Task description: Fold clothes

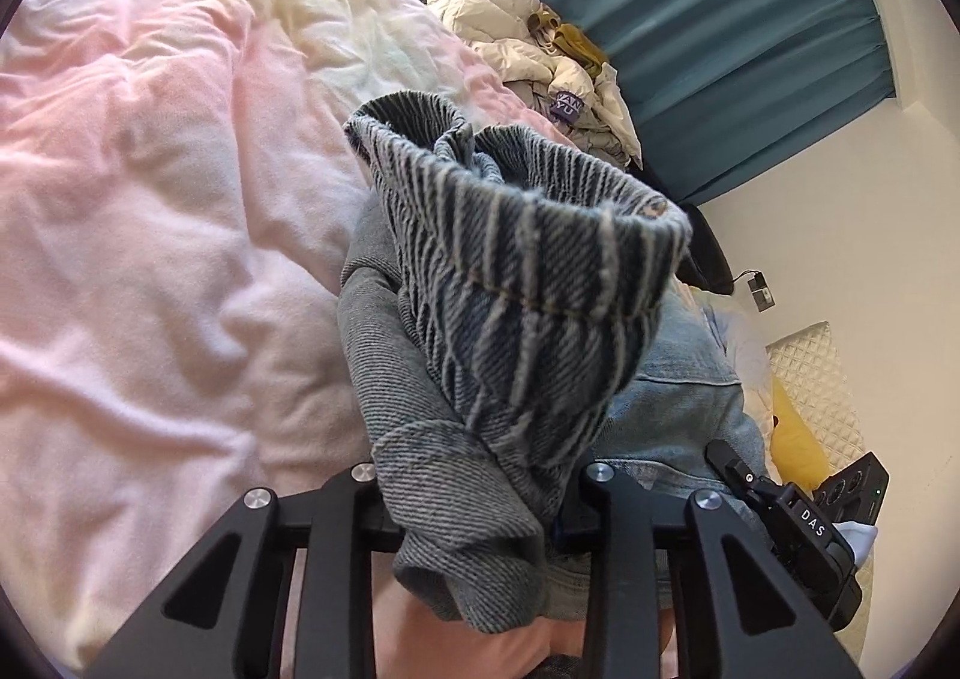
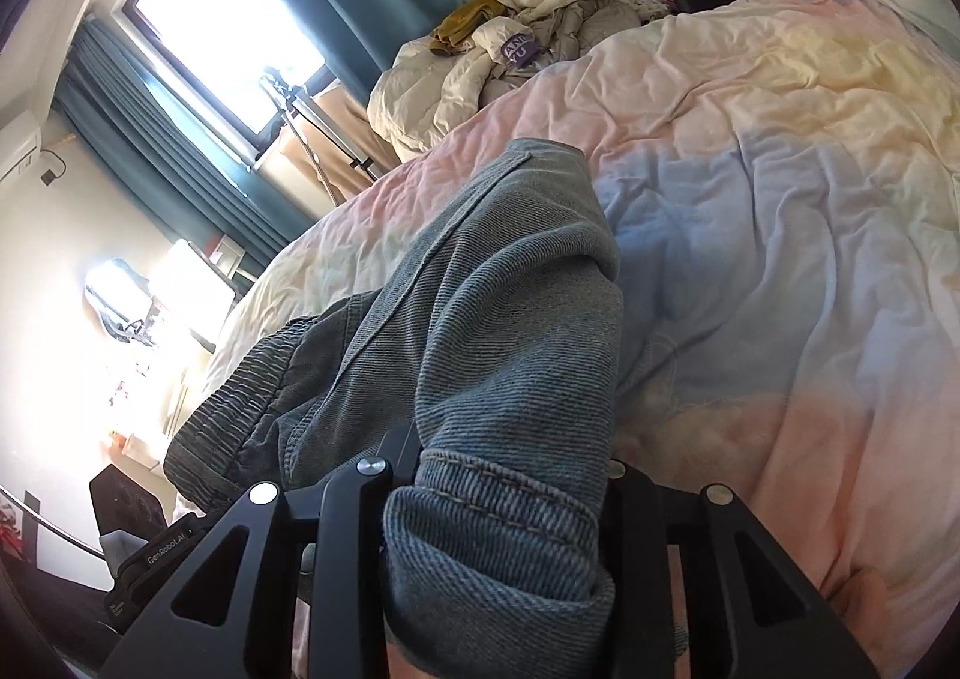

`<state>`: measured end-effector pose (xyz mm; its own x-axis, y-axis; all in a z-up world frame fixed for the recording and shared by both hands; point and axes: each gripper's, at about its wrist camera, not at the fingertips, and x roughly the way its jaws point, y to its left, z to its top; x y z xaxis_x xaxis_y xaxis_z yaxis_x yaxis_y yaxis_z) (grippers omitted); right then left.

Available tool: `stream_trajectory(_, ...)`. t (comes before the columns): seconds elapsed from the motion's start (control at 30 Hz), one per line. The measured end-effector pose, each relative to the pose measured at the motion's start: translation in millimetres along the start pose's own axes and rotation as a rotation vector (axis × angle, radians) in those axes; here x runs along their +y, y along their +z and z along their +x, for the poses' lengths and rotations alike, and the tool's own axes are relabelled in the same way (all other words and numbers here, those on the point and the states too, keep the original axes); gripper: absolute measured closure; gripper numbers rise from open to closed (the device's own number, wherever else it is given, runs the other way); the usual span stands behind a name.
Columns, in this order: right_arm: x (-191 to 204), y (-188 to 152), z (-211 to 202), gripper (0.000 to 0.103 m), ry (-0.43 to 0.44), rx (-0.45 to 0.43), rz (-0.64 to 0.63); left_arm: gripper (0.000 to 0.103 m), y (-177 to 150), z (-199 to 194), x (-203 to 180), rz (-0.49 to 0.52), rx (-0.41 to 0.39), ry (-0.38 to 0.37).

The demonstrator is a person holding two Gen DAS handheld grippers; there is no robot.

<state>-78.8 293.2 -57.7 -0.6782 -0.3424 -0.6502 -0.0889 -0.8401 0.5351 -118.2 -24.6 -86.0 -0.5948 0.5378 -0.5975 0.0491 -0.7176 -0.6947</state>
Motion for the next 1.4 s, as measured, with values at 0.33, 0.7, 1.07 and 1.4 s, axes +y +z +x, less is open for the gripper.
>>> stream_trajectory(0.33,1.9,23.0,-61.7,0.074,0.01,-0.031,-0.033,0.075,-15.3,-32.6,-58.0,0.078,-0.02,-0.046)
stream_trajectory(0.7,-52.8,92.4,-170.7,0.074,-0.084,-0.189,-0.017,0.075,-26.5,26.2,-206.0,0.237,0.04,-0.142)
stream_trajectory(1.07,-157.9,150.1,-245.0,0.074,-0.276,-0.336,-0.042,0.075,-98.0,144.8,-345.8,0.479,0.166,-0.188)
stream_trajectory(1.4,-283.1,148.4,-243.3,0.074,-0.426,-0.348,0.001,0.075,-167.1,251.9,-379.6,0.59,0.303,-0.259)
